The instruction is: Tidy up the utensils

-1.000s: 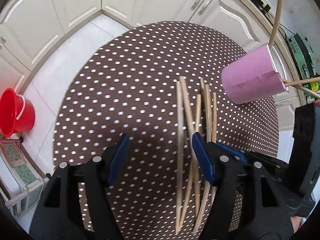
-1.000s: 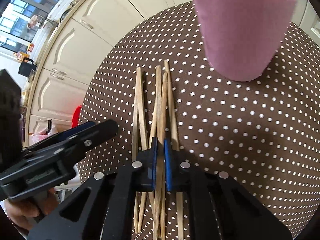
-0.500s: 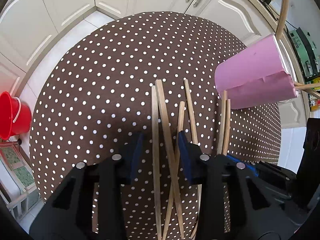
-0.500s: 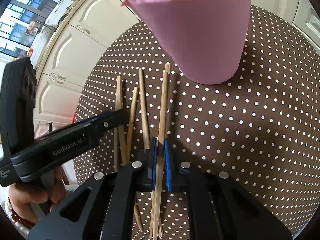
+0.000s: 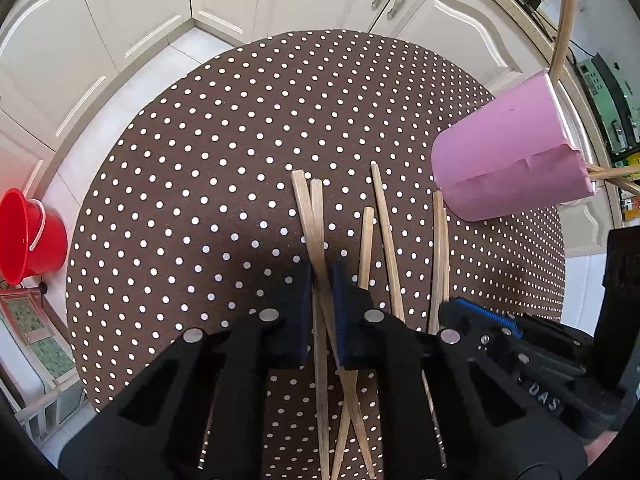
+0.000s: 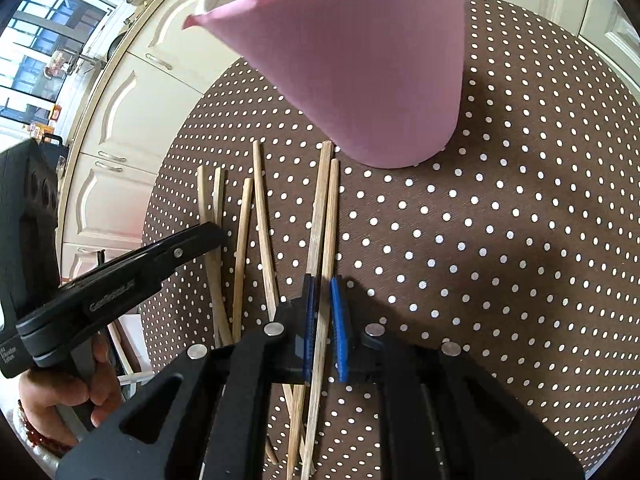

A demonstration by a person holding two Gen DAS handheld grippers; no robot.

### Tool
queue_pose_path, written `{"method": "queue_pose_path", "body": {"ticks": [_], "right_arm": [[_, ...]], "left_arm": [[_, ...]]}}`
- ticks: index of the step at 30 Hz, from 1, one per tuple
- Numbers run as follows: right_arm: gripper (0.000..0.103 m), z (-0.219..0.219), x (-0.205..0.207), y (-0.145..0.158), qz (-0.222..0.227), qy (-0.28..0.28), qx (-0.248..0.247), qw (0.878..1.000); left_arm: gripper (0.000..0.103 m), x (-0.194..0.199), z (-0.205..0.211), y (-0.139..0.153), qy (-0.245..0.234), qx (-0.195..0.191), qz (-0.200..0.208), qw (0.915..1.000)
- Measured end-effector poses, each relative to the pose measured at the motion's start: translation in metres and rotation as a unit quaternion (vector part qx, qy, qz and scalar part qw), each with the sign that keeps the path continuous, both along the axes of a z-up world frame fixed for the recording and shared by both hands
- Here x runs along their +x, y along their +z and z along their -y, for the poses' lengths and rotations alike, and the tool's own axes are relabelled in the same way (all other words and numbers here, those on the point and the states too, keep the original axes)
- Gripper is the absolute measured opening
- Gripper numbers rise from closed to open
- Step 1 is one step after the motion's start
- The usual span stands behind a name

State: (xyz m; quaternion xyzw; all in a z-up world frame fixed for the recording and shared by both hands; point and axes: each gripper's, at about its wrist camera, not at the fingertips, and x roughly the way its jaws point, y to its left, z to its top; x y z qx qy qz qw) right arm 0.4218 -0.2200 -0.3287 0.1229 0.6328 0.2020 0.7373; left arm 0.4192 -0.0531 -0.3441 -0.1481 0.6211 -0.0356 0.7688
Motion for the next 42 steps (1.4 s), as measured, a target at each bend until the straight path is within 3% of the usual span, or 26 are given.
{"method": "queue_pose_path", "body": {"ticks": [6, 12, 14, 19, 25, 32, 42], "right_arm": [[0.009, -0.001, 0.007, 0.001, 0.001, -0.002, -0.001, 1.000], [0.011, -0.012, 0.020, 0.005, 0.009, 0.010, -0.045, 0.999], [0.011, -0.016, 0.016, 0.008, 0.016, 0.015, -0.081, 0.996], [0.010, -0.022, 0.016, 0.003, 0.010, 0.007, -0.083, 0.996], [0.006, -0.045, 0.018, 0.002, 0.031, 0.031, -0.120, 0.992], [0.005, -0.040, 0.005, 0.015, 0.044, 0.023, -0.085, 0.995], [0.005, -0.039, -0.042, 0.093, 0.139, -0.007, -0.033, 0.990]], "left_arm": [[0.009, -0.006, -0.009, 0.004, 0.004, -0.005, 0.005, 1.0000], [0.008, -0.013, -0.017, 0.008, 0.008, -0.005, 0.008, 0.9999], [0.008, -0.015, -0.019, 0.009, 0.007, -0.007, 0.008, 0.9999], [0.007, -0.020, -0.021, 0.012, 0.003, -0.014, 0.011, 0.9998], [0.007, -0.028, -0.019, 0.022, 0.001, -0.022, 0.017, 0.9996], [0.006, -0.035, -0.016, 0.046, -0.013, -0.033, 0.036, 0.9987], [0.006, -0.054, -0.011, 0.111, -0.048, -0.050, 0.097, 0.9929]]}}
